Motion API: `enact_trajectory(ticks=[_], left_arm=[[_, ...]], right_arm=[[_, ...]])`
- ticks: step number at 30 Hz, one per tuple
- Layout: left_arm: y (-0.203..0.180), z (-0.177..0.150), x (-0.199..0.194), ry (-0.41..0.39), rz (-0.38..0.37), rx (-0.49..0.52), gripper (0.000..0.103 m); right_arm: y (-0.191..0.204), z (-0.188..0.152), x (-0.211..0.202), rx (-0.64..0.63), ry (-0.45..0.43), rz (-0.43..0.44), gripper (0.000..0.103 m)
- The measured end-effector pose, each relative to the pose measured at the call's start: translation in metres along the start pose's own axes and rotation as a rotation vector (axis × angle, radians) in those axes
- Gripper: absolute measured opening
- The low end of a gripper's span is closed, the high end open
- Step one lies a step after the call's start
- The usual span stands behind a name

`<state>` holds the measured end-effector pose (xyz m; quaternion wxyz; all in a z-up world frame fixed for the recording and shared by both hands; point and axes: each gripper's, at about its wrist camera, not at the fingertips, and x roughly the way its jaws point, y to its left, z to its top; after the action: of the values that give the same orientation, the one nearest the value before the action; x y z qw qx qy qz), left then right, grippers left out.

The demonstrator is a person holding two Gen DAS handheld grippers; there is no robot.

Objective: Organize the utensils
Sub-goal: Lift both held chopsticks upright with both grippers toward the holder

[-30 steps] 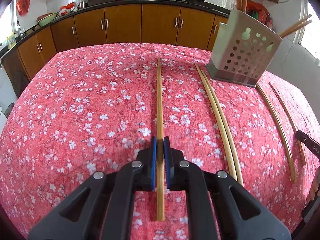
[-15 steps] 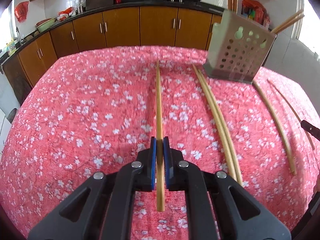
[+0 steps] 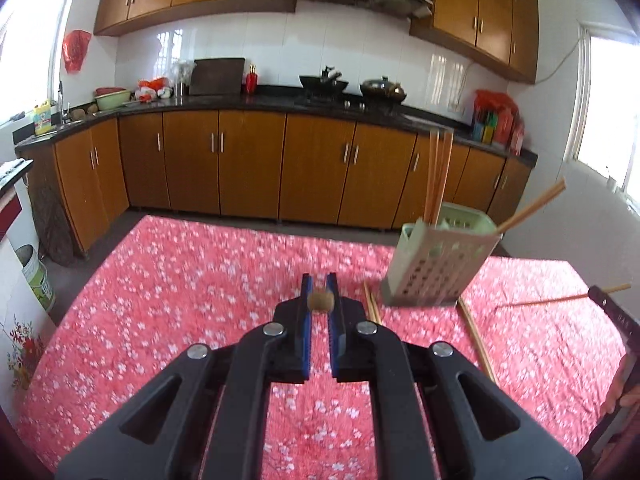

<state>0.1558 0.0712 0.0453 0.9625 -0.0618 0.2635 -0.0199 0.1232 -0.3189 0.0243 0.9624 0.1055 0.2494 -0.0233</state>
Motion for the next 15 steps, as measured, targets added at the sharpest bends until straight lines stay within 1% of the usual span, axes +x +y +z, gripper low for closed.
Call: enact_trajectory(ticks=[3, 9, 12, 15], left_arm=[[-0.001, 0.008, -0.004, -0.019, -0.003, -0.006, 0.008], [-0.004, 0.017, -0.003, -0.025, -0.004, -0.001, 0.008], [-0.004, 0.025, -0.011, -0.051, -0.019, 0.009, 0.008], [-0.011, 0.037, -0.022, -0.071, -0.050, 0.018, 0.008]], right_arm=[[0.000, 0.000, 0.001, 0.005, -0.005, 0.000, 0.007], [0.003, 0.005, 0.002, 0.001, -0.019, 0.006, 0.007], [0.010, 0.019, -0.008, -0.013, -0.060, 0.028, 0.007], [0.022, 0.039, -0.021, -0.020, -0.102, 0.080, 0.007]])
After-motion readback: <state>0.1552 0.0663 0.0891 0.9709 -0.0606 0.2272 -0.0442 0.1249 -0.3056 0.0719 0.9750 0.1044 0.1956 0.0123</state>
